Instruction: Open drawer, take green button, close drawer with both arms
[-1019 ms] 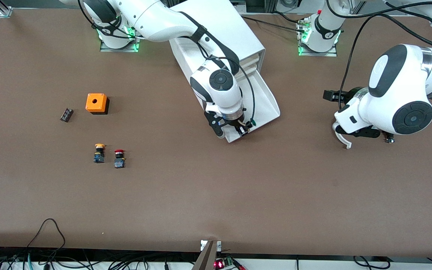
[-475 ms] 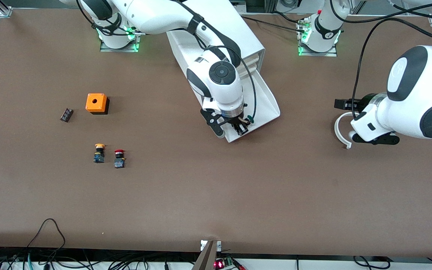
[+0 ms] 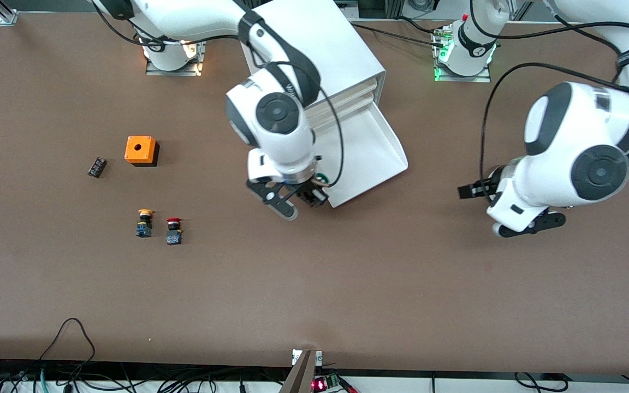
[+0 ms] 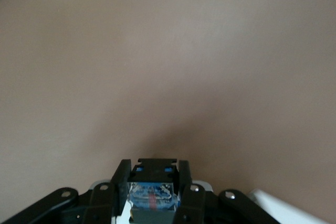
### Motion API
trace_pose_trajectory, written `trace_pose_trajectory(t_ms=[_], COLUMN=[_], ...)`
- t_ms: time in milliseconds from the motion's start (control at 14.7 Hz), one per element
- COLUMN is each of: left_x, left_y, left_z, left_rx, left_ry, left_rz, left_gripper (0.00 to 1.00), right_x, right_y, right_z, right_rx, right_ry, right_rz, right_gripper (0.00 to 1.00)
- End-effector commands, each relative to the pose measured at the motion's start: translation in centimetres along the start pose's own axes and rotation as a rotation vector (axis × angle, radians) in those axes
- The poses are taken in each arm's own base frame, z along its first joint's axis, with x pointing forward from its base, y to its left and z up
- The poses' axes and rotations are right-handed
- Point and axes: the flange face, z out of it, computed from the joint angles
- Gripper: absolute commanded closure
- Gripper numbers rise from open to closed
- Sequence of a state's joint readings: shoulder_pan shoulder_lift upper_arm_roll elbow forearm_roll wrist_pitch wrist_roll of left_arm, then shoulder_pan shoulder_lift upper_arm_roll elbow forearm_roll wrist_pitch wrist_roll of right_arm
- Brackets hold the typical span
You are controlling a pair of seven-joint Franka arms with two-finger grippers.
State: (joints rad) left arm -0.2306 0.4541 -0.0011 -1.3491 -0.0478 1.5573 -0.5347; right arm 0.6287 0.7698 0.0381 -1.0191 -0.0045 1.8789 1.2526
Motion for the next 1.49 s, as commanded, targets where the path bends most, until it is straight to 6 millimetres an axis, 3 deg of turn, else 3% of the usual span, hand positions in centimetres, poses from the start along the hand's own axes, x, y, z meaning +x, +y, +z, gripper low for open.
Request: trace_pose_trajectory(t_ms=[0,204,340,543,679,1087,1426], left_x=[-0.6,-1.3,-3.1,-5.3,-7.0,-11.2,-12.2], left_y=[1.4,4.8,6.9,8.2,8.9,12.8,13.3], left_z=[1.6,4.6,7.4,14.3,17.8,22.3,23.3], left_rx=[-0.04,-0.112,-0.135,-0.273,-0.327,-0.323,-0.298], left_ry=[0.077,0.144,0.15,0.298,0.339,0.252,0.228], left_rz=[-0.134,-0.103,-0.092,-0.076,-0.069,-0.223,-0.226], left_gripper=[0.0,0.04,0.05,0.03,0.02,0.01,0.01], right_x=[4.3,9.1,12.1,14.5,15.8,16.6,16.9], right_y=[3.0,6.6,9.6,12.4,14.5,18.9,21.1], right_z=[-1.4,-0.6,0.3,2.6,5.3,12.0,15.2], right_rx=[-0.011,-0.028,-0.047,-0.062,-0.068,-0.063,-0.058], right_ry=[-0.072,-0.089,-0.116,-0.124,-0.111,-0.072,-0.057], right_rz=[-0.183,-0.341,-0.49,-0.602,-0.699,-0.765,-0.744], right_gripper=[1.0,1.0,1.0,1.0,1.0,1.0,1.0])
